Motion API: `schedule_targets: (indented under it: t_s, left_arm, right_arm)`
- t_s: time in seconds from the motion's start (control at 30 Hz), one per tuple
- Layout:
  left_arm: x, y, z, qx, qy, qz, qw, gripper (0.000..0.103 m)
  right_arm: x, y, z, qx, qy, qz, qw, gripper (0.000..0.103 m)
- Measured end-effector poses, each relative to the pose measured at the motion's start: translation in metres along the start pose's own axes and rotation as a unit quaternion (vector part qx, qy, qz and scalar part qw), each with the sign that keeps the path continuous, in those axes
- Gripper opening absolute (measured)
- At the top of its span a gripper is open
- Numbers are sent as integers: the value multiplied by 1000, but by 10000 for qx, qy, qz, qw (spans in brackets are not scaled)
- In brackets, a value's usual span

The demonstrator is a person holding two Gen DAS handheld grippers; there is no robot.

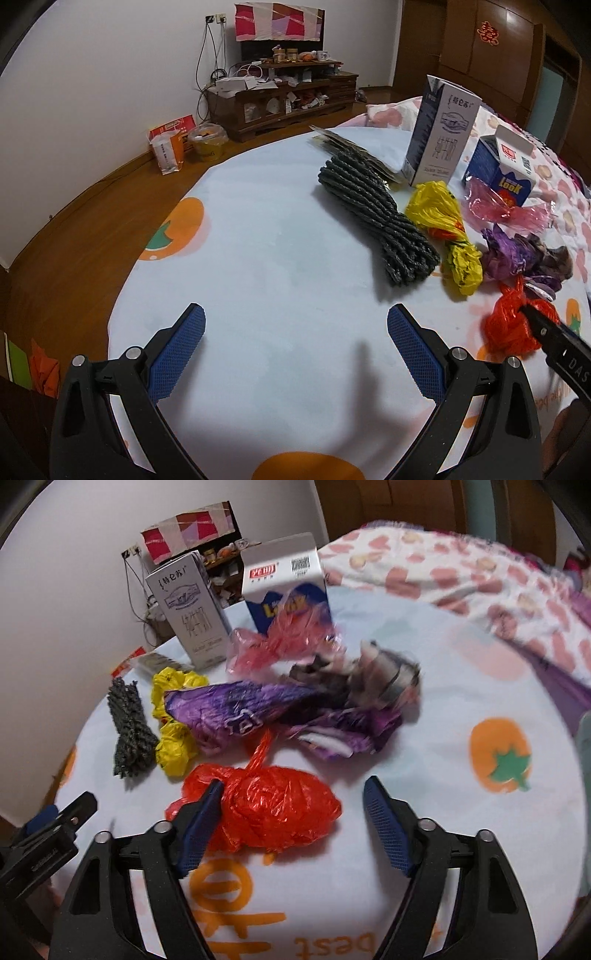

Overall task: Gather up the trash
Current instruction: 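Move both open tools back over the trash on the table, then grasp the black rope bundle with left tool while right tool grasps red plastic bag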

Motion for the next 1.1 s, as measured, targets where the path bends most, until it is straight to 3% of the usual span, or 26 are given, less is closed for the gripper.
schedule_targets:
  t_s: [0.03,0.1,0.2,0.3,0.5,0.63,0.7,0.77,0.83,0.9,1.1]
  left_arm:
    - [1,0,-1,-8,-1,10,10000,97]
    - [3,-3,-1,-42,-3,19,10000,97]
    - [7,-11,1,-107,-42,40,9999,96]
    - [14,-21,0,-209,-76,71,9997,96]
    - [30,-46,-8,-246,-201,114,9994,93]
    - [33,-62,-29,-227,-2,105,9997,75]
    - [30,-67,-41,-246,166,135,9995,72]
    - [28,-67,-47,-298,193,147,9993,62]
    - [25,-68,-47,-436,140,78,9989,42]
    - [24,-68,-42,-626,127,31,9980,29]
    - [17,-52,-10,-676,-112,-87,9976,25]
  right_arm:
    - [0,2,1,193,-12,32,9998,44]
    - [1,9,5,329,-4,194,9993,31]
    - [0,17,19,403,-100,456,9981,22]
    - [0,14,42,375,-364,512,9973,20]
    - [12,-20,94,-379,-1268,413,9903,20]
    - [14,-46,98,-886,-1425,347,9852,20]
    - [14,-53,96,-966,-1431,275,9846,20]
    - [13,-59,94,-993,-1417,223,9847,20]
    - [11,-60,93,-975,-1385,207,9853,20]
    - [8,-58,93,-953,-1377,195,9857,20]
    - [3,-55,104,-918,-1484,146,9845,20]
Point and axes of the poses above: each gripper's, at about its wrist camera, not at the fingertips, and z roughly against the way its jaws point, y to its left, x to its top, the point moved 3 cm from there along -z, roughly the way its jaws point, and after that the axes turned 8 degrees about z, right-handed, at the moved point
